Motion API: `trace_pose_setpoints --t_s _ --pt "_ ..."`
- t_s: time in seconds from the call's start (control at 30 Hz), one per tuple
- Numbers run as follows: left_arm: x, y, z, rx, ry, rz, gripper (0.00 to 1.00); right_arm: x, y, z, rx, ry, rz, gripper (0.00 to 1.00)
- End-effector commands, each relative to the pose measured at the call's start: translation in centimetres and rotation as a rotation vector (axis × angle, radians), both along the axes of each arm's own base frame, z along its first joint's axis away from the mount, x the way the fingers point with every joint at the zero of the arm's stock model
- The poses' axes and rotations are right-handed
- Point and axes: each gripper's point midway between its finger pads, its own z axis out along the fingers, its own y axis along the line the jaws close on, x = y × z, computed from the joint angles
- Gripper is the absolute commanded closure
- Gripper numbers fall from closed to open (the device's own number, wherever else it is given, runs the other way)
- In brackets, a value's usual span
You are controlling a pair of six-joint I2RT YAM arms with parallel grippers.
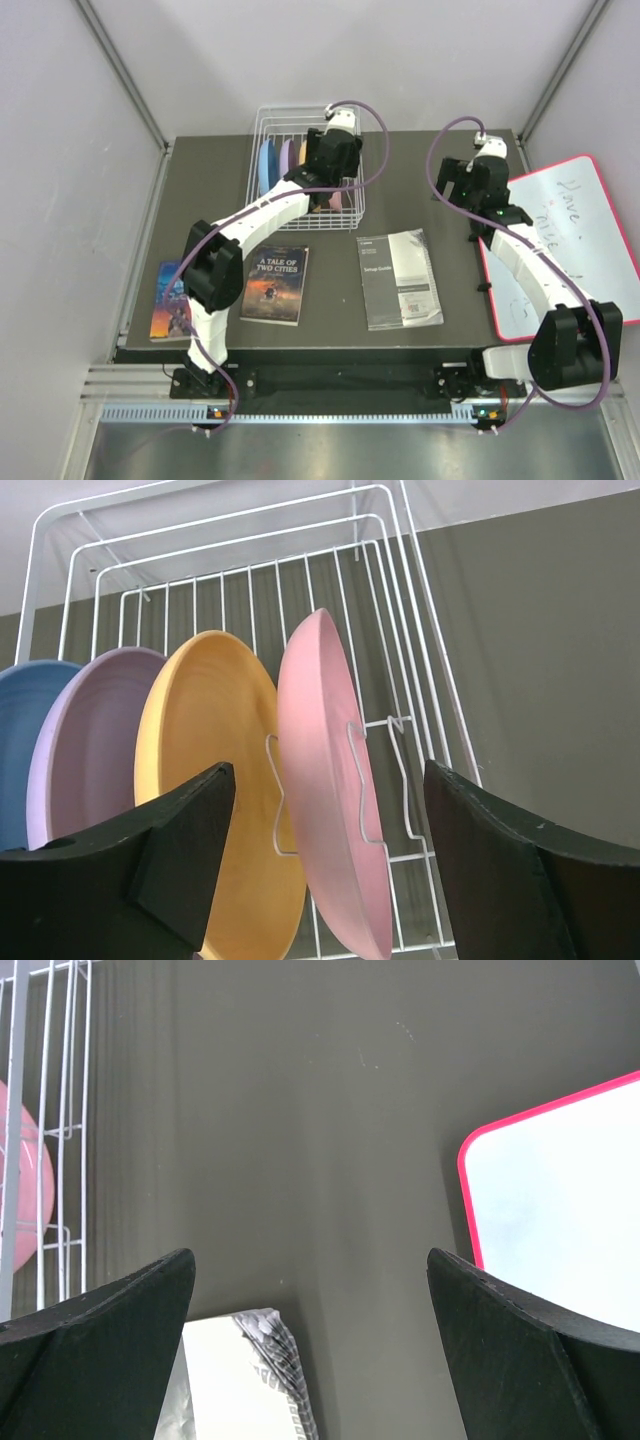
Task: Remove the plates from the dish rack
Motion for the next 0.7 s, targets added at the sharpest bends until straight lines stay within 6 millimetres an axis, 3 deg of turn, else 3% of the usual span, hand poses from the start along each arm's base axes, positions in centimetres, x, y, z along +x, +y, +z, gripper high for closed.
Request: trace_pose_setpoints --t_s 0.0,0.07,0.13,0.27,0.3,0.47,0.67 --pt "0.0 0.4 -0.4 -0.001 -0.003 0.050 0.21 0.1 0.5 -0.2 0.021 0.003 0.004 0.00" --pt "0.2 0.7 -1.2 0.014 0.006 0.066 0.22 0.2 0.5 -0.3 0.021 0.006 0.004 0.00" --pt "0.2 0.8 -1.7 0.020 0.010 0.078 0.34 0.2 0.5 -0.5 0.022 0.011 0.002 0.00" --pt "0.2 1.0 -2.3 0.037 0.012 0.099 0.36 0.2 0.4 -0.6 0.018 0.019 -0.004 0.00" --pt "0.2 1.0 -2.3 0.038 0.005 0.110 0.42 0.2 0.4 -0.6 0.017 0.019 -0.005 0.00" --pt "-0.1 1.4 -2.5 0.082 -0.017 0.139 0.53 0.4 0.3 -0.7 0.016 0.025 -0.014 0.00" --pt "-0.4 1.1 -2.1 0.136 -0.081 0.182 0.79 0.5 0.3 -1.2 0.018 0.044 -0.020 0.00"
